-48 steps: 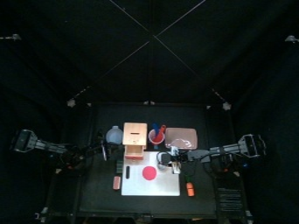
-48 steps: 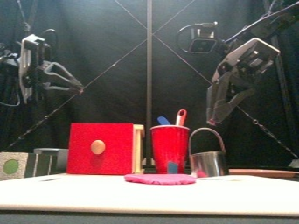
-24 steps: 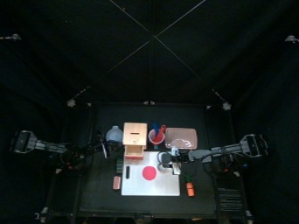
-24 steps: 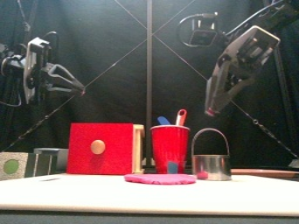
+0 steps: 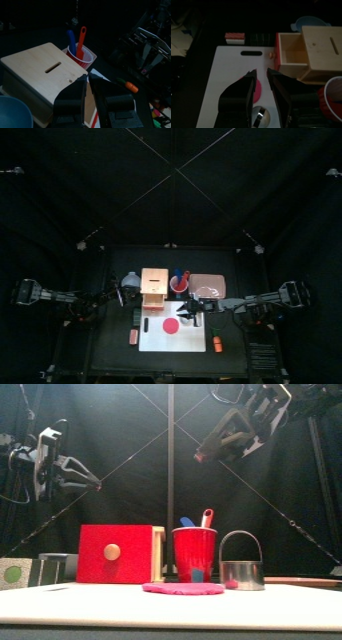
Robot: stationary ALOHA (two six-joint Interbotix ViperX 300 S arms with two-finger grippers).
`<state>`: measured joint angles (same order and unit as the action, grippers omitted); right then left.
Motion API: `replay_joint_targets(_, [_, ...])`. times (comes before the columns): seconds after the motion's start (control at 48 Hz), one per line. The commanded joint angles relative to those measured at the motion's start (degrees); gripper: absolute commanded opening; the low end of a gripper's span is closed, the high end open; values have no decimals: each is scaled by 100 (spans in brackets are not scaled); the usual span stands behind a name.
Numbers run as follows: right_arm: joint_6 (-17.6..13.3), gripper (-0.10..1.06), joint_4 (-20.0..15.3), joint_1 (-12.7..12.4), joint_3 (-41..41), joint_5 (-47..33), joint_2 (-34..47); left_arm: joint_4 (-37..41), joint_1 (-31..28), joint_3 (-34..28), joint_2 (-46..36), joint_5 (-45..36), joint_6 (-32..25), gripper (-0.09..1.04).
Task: Get the cutter from the drawer then cut the dough then place the extra dough in the bowl
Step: Shut the drawer
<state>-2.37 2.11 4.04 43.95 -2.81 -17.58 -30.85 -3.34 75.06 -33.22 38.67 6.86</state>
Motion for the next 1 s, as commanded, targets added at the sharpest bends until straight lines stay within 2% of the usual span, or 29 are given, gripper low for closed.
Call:
replay_joint_targets(0.021, [9,67,-62,-62,132,-694,-114,255,-237,-255,9,9,-18,55])
replay_joint_targets(0.167, [9,67,-229,-70,229,-1028,53,598,-633,-439,18,-378,0,55])
replay_joint_targets(0.375, [9,67,-404,-35,105,-1090,396,993,-1292,-870,35,-1661,-9,55])
replay_joint_targets(0.562, [9,67,-378,18,-141,-976,905,1468,-1723,-1151,97,-2312,0,55])
replay_joint_targets(0.812, [26,66,-316,26,-826,-264,1617,1564,-1881,-1160,97,-2391,0,55])
replay_joint_targets(1.0, [35,65,-88,-9,-1397,229,2241,1573,-1890,-1099,97,-2373,0,55])
